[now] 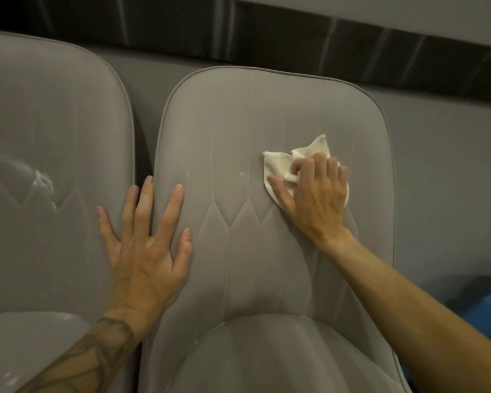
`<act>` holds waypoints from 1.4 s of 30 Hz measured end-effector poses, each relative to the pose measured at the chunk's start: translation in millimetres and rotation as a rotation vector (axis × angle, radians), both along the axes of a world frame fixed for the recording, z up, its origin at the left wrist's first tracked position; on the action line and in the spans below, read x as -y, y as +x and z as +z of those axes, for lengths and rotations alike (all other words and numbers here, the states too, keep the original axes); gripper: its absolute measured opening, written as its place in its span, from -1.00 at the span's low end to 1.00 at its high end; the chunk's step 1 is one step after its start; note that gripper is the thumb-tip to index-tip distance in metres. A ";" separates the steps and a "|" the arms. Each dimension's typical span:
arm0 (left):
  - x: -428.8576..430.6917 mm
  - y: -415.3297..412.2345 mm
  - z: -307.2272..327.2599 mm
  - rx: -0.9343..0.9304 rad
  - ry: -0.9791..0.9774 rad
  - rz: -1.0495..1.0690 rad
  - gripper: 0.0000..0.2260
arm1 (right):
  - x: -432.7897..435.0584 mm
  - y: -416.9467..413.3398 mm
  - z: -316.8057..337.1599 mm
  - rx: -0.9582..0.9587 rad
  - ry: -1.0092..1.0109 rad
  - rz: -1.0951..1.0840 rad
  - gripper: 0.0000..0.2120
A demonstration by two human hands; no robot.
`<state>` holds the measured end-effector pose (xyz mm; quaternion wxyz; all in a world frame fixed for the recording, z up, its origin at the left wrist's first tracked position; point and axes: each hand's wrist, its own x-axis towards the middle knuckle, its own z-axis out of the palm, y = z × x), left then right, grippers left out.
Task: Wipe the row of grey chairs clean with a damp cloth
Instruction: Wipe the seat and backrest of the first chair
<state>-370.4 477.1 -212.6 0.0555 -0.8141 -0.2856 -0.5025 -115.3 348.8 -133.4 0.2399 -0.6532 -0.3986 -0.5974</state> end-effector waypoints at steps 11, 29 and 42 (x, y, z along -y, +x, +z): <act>-6.7 2.2 -5.7 0.011 0.036 0.017 -0.38 | -23.4 1.5 33.5 -0.082 0.251 -0.085 -0.67; -8.7 1.2 -6.6 -0.009 0.028 0.011 -0.38 | -2.0 -10.6 -6.5 0.099 -0.026 0.016 -0.71; -5.2 0.7 -4.5 -0.011 0.029 0.018 -0.38 | -15.2 -30.6 -82.7 0.049 -0.008 0.084 -0.83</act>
